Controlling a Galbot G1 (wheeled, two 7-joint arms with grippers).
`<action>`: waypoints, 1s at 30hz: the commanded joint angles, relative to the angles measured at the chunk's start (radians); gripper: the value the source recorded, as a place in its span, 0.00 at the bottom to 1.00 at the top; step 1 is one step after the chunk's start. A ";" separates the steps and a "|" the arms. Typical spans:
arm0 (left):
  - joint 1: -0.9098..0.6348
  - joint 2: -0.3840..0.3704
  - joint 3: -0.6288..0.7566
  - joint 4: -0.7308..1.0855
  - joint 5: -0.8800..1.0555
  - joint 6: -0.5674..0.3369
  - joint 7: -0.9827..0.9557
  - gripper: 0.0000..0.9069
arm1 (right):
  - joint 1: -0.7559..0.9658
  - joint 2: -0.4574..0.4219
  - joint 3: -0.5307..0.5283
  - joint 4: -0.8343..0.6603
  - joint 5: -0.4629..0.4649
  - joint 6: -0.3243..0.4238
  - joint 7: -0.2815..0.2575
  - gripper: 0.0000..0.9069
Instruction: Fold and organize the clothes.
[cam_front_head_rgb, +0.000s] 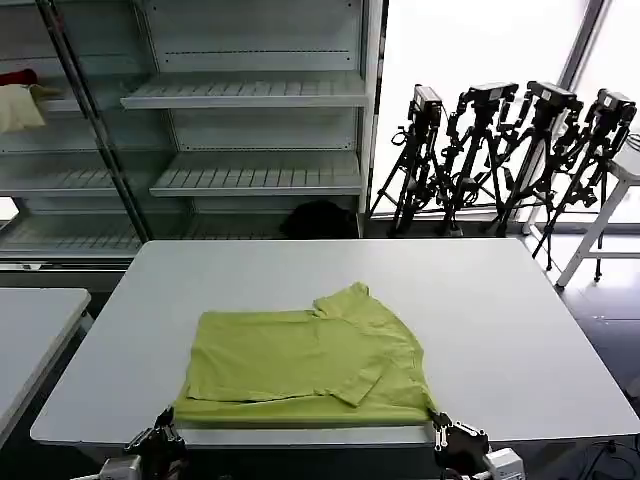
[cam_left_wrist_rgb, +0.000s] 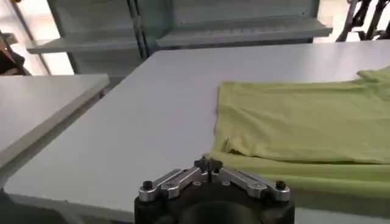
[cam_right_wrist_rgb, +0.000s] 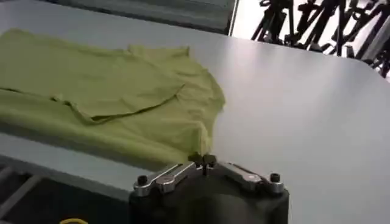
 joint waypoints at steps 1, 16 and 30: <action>0.061 -0.012 0.012 -0.041 0.030 0.018 -0.036 1.00 | -0.065 0.011 -0.009 0.030 -0.023 -0.003 0.068 1.00; 0.021 0.058 -0.068 -0.228 0.041 0.021 0.030 1.00 | 0.044 0.045 0.013 0.183 -0.002 -0.064 0.211 1.00; -0.366 0.175 -0.167 0.100 -0.249 0.016 0.322 1.00 | 0.935 0.054 -0.186 -0.435 0.078 0.013 -0.252 1.00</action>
